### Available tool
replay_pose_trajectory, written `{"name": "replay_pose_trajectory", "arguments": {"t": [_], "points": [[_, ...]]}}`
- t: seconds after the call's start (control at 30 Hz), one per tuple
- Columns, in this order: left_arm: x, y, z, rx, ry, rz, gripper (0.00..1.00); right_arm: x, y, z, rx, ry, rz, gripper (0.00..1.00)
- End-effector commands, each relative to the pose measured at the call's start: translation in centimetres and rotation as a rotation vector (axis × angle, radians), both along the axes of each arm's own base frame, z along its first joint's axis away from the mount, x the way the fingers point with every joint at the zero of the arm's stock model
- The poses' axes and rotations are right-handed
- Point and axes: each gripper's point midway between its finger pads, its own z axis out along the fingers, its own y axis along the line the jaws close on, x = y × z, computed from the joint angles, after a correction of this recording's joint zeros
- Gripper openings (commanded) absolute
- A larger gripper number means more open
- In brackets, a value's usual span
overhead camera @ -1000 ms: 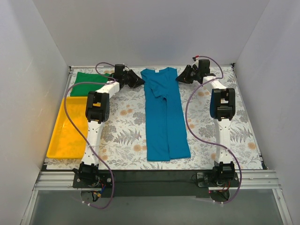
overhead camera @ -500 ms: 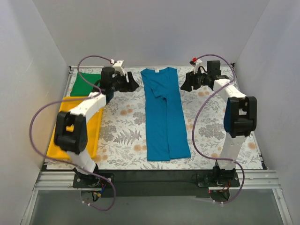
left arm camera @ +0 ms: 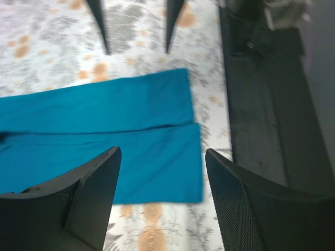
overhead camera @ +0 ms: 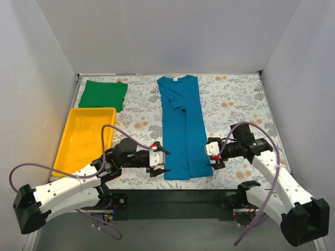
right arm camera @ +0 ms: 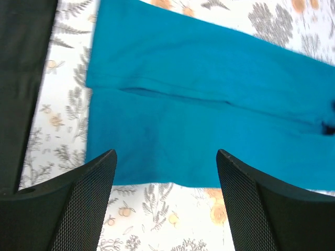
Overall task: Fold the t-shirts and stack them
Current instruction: Fold the tshirt
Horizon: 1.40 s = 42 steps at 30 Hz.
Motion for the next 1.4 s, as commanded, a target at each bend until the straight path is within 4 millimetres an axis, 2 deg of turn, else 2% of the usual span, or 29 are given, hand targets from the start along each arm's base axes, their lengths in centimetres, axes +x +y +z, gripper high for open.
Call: {"name": "replay_pose_trajectory", "arguments": {"t": [0.0, 0.13, 0.23, 0.33, 0.57, 0.83, 1.2, 1.37], "points": [[-3.2, -0.6, -4.7, 0.179, -0.006, -0.122, 0.64, -2.1, 0.0, -0.6, -0.021, -0.058, 0.097, 0.83], [-5.0, -1.3, -9.3, 0.318, 0.024, -0.157, 0.6, -2.8, -1.1, -2.5, -0.071, -0.019, 0.05, 0.83], [-4.8, -1.5, -10.8, 0.339, -0.018, -0.137, 0.56, -3.3, -1.2, -3.2, -0.075, -0.001, 0.046, 0.83], [-4.0, -2.1, -11.6, 0.34, -0.055, -0.105, 0.53, -2.6, -1.1, -2.8, -0.074, -0.008, 0.026, 0.83], [-2.7, -2.5, -13.4, 0.377, -0.078, -0.05, 0.52, -2.7, -1.1, -3.2, -0.071, -0.001, 0.028, 0.82], [-1.2, -2.0, -15.8, 0.458, -0.118, 0.008, 0.48, -2.9, -1.0, -3.4, -0.068, 0.008, 0.035, 0.82], [-1.9, -1.0, -17.9, 0.518, -0.117, -0.034, 0.46, -3.0, -1.0, -3.7, -0.07, 0.02, 0.039, 0.82], [-1.9, -0.5, -18.5, 0.535, -0.122, -0.037, 0.39, -3.7, -0.8, -4.5, -0.084, 0.022, 0.08, 0.81]]}}
